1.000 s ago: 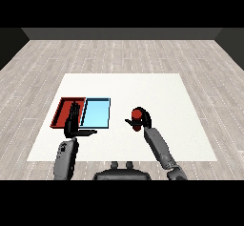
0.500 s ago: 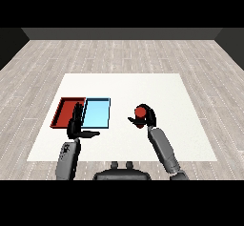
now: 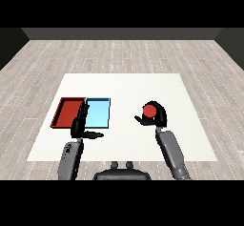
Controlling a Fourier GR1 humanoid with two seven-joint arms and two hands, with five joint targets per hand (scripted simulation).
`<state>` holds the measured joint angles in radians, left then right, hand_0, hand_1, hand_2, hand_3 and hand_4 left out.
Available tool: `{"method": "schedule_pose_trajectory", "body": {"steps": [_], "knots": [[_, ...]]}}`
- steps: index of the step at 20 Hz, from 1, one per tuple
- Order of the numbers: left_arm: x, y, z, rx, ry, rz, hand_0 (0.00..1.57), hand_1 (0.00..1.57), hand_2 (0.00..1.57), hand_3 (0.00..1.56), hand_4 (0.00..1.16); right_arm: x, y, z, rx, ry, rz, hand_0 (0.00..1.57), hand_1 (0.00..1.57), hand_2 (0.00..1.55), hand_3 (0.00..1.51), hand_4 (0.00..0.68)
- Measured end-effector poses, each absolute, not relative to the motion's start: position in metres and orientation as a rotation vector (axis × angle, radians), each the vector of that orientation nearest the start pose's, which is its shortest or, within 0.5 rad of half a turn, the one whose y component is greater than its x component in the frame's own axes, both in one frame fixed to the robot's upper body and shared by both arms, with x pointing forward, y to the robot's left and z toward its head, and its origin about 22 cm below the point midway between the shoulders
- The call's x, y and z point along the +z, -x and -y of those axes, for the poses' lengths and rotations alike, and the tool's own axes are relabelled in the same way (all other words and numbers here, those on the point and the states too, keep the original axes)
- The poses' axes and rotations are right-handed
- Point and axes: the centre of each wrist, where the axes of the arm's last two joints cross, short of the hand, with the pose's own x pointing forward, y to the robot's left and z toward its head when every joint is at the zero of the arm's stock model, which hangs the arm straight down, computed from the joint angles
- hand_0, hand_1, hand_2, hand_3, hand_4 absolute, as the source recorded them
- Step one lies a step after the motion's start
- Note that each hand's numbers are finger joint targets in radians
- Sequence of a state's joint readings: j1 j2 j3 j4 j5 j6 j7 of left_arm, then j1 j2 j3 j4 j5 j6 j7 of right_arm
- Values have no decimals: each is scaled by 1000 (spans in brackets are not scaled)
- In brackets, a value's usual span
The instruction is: Pick the red can and put it in the red box
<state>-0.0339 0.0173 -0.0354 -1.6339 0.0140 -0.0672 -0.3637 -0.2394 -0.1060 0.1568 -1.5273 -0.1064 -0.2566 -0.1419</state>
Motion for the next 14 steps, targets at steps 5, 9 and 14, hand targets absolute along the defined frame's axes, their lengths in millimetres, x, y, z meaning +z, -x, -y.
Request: {"method": "schedule_pose_trajectory", "body": {"steps": [5,9,14], "knots": [[29,-247,-204,-103,175,2009,0,0,0,0,0,73,-286,174,-26,-12,1950,1557,1557,1457,1409,598],[38,-247,-186,-156,237,1976,0,0,0,0,0,86,-292,142,-27,-26,1970,1569,1569,1457,1399,624],[42,-248,-162,-202,288,1948,0,0,0,0,0,103,-300,120,-30,-39,2021,1571,1571,1472,1417,653]]}}
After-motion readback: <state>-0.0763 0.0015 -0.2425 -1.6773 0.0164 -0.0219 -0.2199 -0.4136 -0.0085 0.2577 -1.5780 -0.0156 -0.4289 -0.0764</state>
